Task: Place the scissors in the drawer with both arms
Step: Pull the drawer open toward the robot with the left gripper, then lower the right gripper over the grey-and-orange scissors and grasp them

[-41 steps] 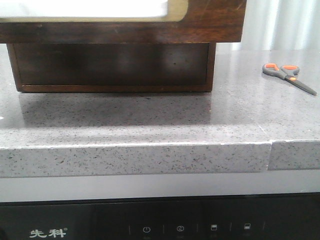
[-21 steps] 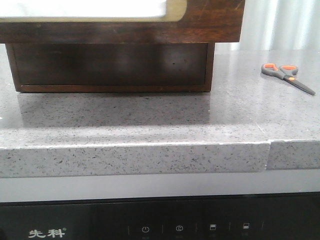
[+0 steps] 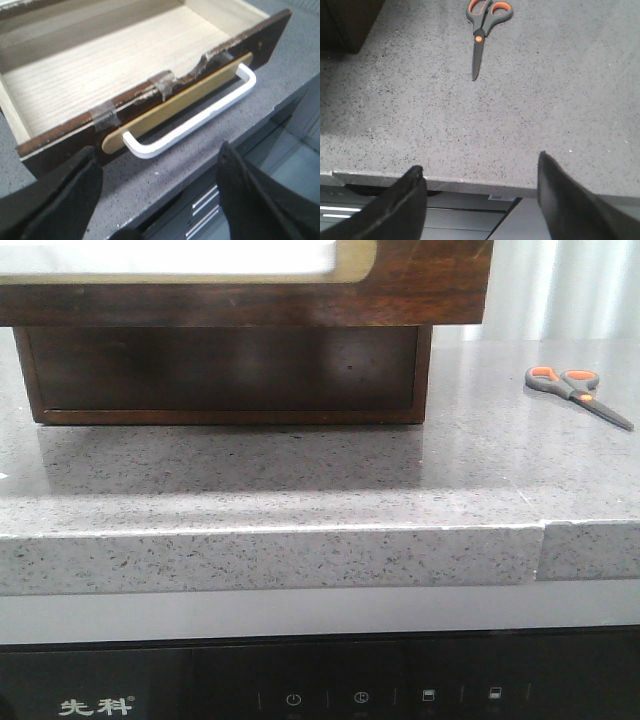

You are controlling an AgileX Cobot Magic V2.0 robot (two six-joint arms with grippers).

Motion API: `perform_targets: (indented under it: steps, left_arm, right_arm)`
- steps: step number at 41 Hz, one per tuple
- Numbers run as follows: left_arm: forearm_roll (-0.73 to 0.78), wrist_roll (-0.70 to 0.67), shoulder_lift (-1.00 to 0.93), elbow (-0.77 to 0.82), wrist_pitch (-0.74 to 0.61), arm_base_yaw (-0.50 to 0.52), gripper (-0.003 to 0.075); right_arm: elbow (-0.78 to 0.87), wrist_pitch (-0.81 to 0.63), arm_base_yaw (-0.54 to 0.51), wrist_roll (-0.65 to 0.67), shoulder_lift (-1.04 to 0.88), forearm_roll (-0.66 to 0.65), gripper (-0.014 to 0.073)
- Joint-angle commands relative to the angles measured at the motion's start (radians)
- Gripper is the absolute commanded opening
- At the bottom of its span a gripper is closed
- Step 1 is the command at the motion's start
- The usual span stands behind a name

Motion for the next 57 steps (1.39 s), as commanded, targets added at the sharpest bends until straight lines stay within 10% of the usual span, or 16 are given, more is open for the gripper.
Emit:
perform_targets:
  steps: [1,57]
  left_arm:
    - [-0.013,-0.011,0.002,-0.037,-0.092,-0.007,0.0472]
    - [-0.013,-0.011,0.002,-0.037,-0.092,-0.007,0.0472]
  right_arm:
    - [-0.043,-0.086,-0.005,-0.007,0.024,0.000,0.0498]
    - [-1.031,0.184,-0.025,-0.007,1.291,0.044,0.0430]
